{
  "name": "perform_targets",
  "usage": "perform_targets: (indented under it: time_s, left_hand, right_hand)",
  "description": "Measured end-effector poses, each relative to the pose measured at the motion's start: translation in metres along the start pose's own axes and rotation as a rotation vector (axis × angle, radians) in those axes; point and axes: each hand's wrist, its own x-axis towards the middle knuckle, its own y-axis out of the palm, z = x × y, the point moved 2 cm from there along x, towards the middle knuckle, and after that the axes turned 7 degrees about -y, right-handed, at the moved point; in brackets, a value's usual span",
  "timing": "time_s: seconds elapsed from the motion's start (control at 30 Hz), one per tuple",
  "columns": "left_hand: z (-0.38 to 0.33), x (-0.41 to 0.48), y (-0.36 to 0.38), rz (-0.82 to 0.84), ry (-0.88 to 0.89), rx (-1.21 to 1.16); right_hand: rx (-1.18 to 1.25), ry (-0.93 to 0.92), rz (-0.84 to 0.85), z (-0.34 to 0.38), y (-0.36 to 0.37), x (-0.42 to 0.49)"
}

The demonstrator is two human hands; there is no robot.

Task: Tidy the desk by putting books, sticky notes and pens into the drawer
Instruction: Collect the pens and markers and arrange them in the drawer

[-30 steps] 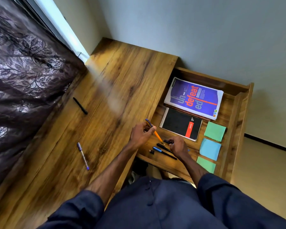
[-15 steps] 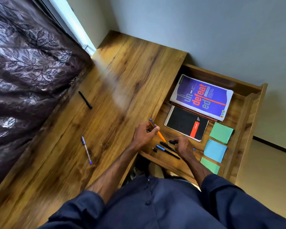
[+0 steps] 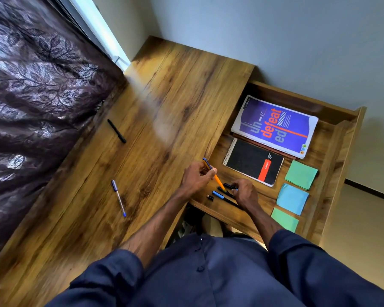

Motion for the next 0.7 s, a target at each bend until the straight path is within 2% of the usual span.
perform_targets:
  time_s: [0.7]
  left_hand:
    - [0.0048,-0.002,-0.0076,-0.006,-0.044,-0.026]
  right_hand:
    - [-0.098,-0.004,0.111,0.0033,0.0053,0.0042]
